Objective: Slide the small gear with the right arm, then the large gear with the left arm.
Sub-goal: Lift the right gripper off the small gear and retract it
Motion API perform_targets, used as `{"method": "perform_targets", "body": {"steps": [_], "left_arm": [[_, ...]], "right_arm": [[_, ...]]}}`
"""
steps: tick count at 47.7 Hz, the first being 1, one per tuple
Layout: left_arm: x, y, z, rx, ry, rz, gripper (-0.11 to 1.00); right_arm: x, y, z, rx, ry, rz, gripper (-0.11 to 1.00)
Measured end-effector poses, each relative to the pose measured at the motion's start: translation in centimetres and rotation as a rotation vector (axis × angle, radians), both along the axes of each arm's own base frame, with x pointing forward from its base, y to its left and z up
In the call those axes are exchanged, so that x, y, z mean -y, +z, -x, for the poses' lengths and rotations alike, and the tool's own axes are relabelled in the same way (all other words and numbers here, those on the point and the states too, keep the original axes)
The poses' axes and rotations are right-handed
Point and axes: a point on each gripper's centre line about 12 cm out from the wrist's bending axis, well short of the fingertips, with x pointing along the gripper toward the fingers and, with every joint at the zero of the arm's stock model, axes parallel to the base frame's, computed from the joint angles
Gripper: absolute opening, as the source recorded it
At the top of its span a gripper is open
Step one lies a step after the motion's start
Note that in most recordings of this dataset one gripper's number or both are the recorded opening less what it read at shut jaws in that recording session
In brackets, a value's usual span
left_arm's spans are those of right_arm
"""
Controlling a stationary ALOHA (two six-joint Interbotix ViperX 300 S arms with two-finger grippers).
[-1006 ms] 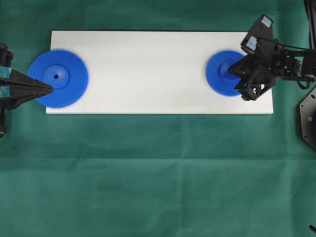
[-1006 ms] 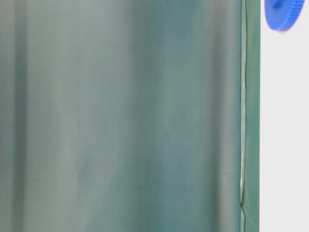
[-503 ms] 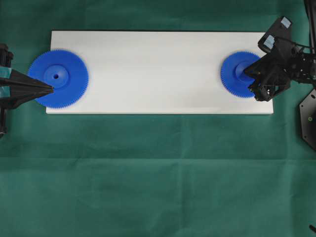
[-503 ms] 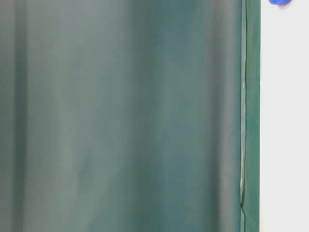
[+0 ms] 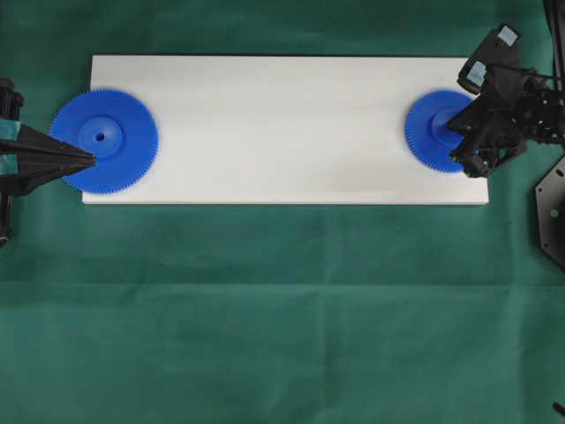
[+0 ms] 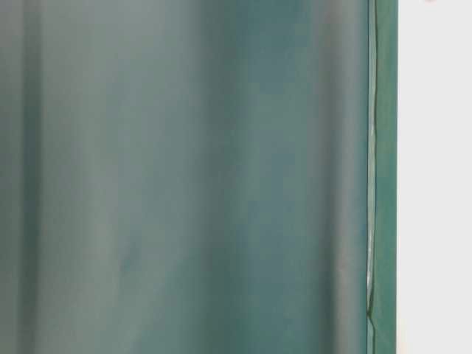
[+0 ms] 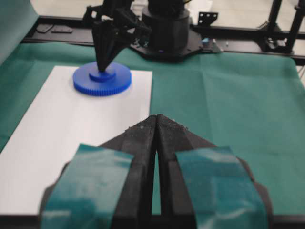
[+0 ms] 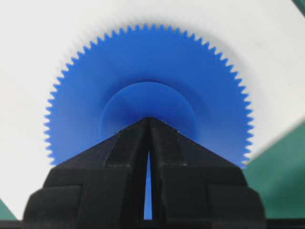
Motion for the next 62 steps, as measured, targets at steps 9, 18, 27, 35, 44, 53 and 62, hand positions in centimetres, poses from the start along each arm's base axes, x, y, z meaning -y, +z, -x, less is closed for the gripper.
{"method": "perform_targets", "body": {"steps": [9, 18, 27, 35, 44, 53, 62], "left_arm": [[0.0, 0.0, 0.0, 0.002, 0.000, 0.001, 0.00], [0.0, 0.0, 0.0, 0.000, 0.000, 0.001, 0.00], [0.0, 0.0, 0.0, 0.000, 0.000, 0.000, 0.00], [-0.1, 0.0, 0.0, 0.000, 0.006, 0.000, 0.00], [-0.3, 0.0, 0.0, 0.000, 0.016, 0.001, 0.00], [-0.3, 0.0, 0.0, -0.001, 0.016, 0.003, 0.00], [-0.3, 0.0, 0.0, -0.001, 0.017, 0.002, 0.00]], "right_arm": [[0.5, 2.3, -0.4, 0.053, 0.010, 0.060, 0.51], [0.6, 4.9, -0.8, 0.176, 0.045, 0.140, 0.51], [0.3, 7.1, -0.8, 0.295, 0.065, 0.193, 0.51], [-0.1, 8.6, -0.9, 0.379, 0.106, 0.242, 0.51], [-1.1, 9.1, -1.3, 0.489, 0.173, 0.270, 0.51], [-2.1, 9.1, -1.5, 0.567, 0.225, 0.273, 0.51], [-3.9, 8.9, -1.9, 0.613, 0.307, 0.254, 0.51]]}}
